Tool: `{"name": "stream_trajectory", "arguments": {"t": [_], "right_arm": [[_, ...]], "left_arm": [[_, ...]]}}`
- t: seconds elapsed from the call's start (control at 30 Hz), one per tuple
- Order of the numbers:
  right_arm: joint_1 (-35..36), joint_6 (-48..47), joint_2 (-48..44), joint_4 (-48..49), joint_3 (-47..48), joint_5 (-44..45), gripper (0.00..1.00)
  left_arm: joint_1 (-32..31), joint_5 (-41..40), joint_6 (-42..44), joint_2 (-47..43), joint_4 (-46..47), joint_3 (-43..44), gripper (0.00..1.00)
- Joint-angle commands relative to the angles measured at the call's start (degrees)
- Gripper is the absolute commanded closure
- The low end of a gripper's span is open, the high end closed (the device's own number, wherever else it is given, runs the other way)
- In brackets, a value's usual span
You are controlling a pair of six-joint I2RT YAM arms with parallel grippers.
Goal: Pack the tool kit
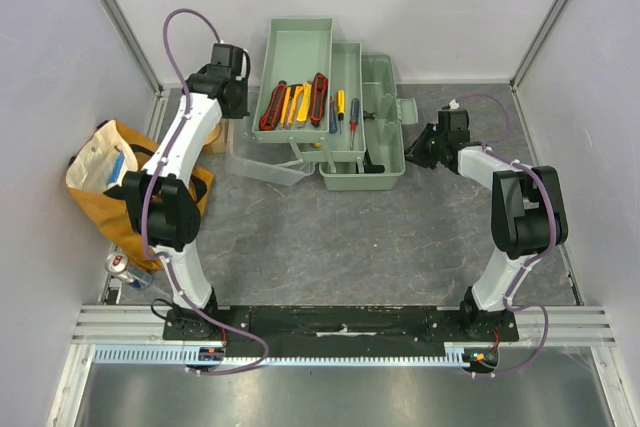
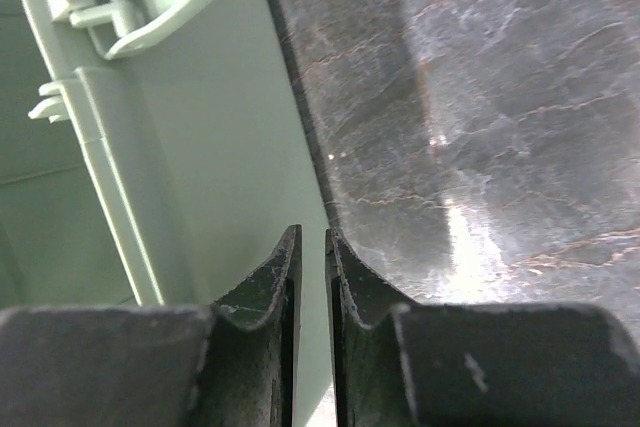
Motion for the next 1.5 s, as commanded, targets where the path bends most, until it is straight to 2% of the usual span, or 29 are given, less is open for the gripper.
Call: {"name": "stream_trajectory", "arguments": {"t": [0.0, 0.37, 0.5, 0.63, 0.97, 1.33, 1.47], "right_arm": [[2.32, 0.73, -0.85, 2.12, -0.47, 0.38, 0.8], [9.17, 2.13, 0.38, 5.55, 0.49, -0.76, 0.82], [11.37, 3.8, 1.34, 6.25, 1.02, -0.68, 0.82], [11.64, 5.03, 2.4, 5.29, 1.64, -0.06, 0.85], [11.73, 5.47, 3.54, 3.97, 2.96, 1.35, 0.87], [11.64, 6.0, 4.95, 1.68, 4.53, 0.99, 0.87], [11.55, 6.09, 5.48, 1.33, 4.71, 1.0, 0.88]], "left_arm": [[-4.7, -7.5, 5.14, -8.47, 10.24, 7.07, 0.98], [-12.6, -18.49, 14.98, -7.16, 10.5, 11.82, 0.98], [-17.0, -27.88, 18.49, -5.93, 12.17, 13.31, 0.98], [-20.78, -33.96, 20.87, -4.34, 12.78, 15.6, 0.98], [-30.62, -46.88, 32.82, 1.37, 20.07, 15.69, 0.98], [-37.13, -50.06, 35.82, 4.62, 23.69, 16.66, 0.97], [-39.41, -49.27, 34.94, 5.15, 23.95, 15.87, 0.85]]}}
